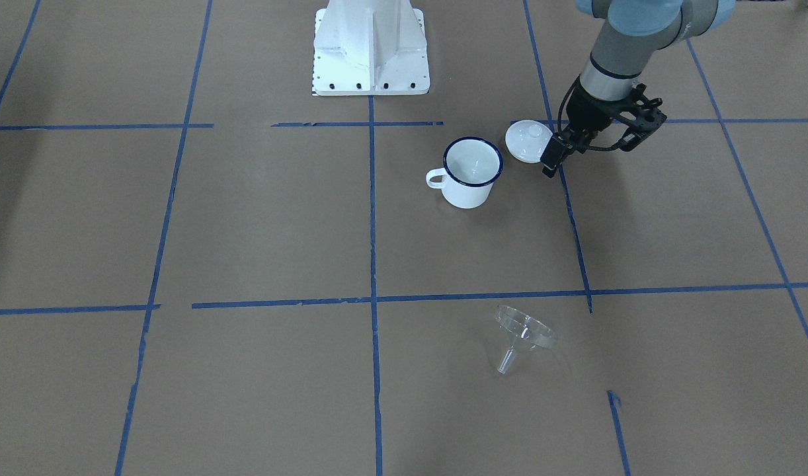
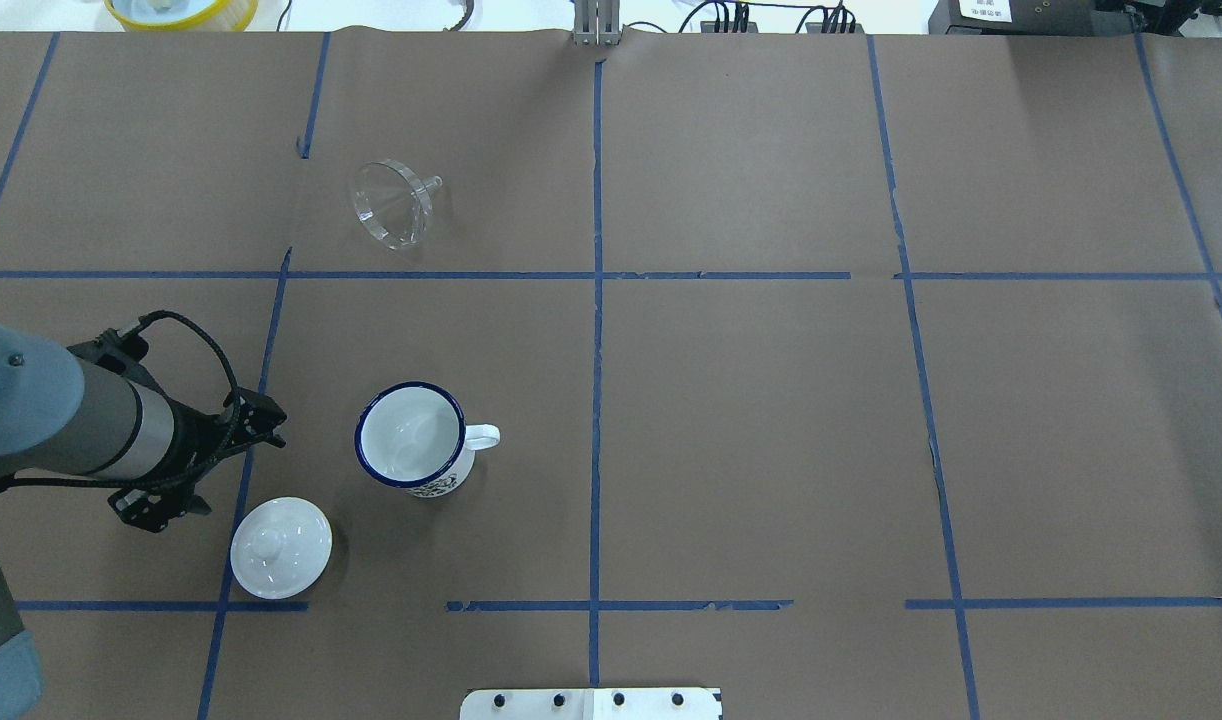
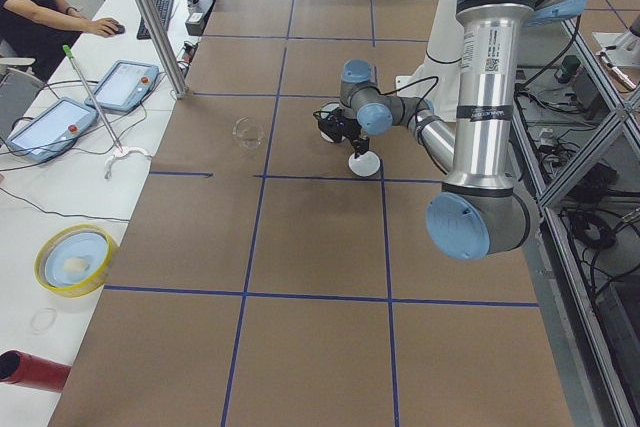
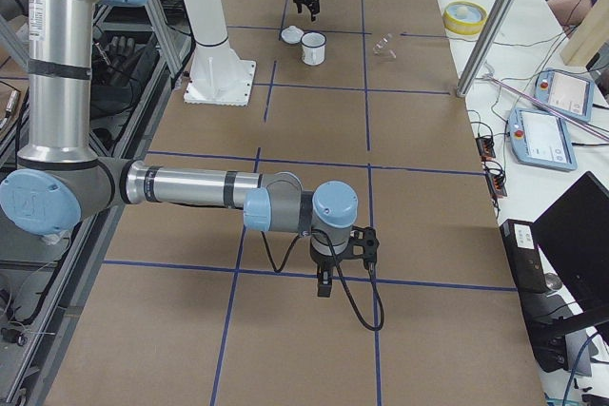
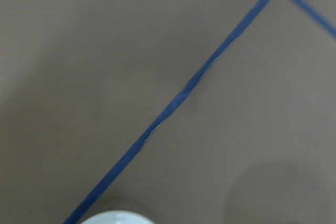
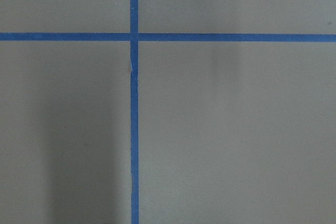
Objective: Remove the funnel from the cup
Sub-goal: 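Move the left gripper to the white saucer and grasp it, then carry the white saucer with the left gripper onto the mug top, then release the saucer on the mug with the left gripper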
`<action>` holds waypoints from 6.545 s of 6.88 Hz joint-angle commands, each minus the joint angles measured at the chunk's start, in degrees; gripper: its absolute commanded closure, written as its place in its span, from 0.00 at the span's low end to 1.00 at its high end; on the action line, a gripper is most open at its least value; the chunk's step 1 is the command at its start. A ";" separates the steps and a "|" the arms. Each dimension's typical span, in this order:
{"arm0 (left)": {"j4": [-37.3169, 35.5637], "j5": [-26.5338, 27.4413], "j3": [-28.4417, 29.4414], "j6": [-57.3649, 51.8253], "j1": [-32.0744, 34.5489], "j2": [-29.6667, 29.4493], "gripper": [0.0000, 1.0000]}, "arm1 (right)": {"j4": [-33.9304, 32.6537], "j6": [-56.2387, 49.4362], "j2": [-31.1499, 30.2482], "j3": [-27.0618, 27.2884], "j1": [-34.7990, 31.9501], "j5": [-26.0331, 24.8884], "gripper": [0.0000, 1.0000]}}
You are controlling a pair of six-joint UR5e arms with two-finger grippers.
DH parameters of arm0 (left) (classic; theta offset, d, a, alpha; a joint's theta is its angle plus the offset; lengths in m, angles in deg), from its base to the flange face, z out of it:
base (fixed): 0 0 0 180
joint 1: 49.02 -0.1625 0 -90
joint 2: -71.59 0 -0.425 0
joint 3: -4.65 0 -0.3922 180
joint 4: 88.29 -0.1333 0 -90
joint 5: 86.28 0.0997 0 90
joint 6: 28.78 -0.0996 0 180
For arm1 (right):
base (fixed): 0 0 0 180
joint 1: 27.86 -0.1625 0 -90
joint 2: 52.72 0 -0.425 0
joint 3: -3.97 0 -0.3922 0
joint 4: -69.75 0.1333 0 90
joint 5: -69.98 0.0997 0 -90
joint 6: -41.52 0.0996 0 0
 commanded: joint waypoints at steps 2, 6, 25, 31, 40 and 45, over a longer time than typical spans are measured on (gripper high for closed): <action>0.12 5.17 1.69 11.55 -8.44 0.58 0.03 | 0.00 0.00 0.00 0.06 0.00 0.00 0.00; -0.14 5.79 1.70 11.74 -8.63 -0.31 0.38 | 0.00 0.00 0.00 0.06 0.00 0.00 0.00; -30.02 4.57 3.54 5.24 0.42 -30.80 1.00 | 0.00 0.00 0.00 0.06 0.00 0.00 0.00; -29.85 4.57 4.08 5.15 0.33 -30.63 1.00 | 0.00 0.00 0.00 0.06 0.00 0.00 0.00; -28.62 3.78 4.87 5.15 0.33 -30.45 1.00 | 0.00 0.00 0.00 -0.03 0.00 0.00 0.00; -28.62 3.08 4.60 5.15 0.33 -30.28 0.00 | 0.00 0.00 0.00 -0.03 0.00 0.00 0.00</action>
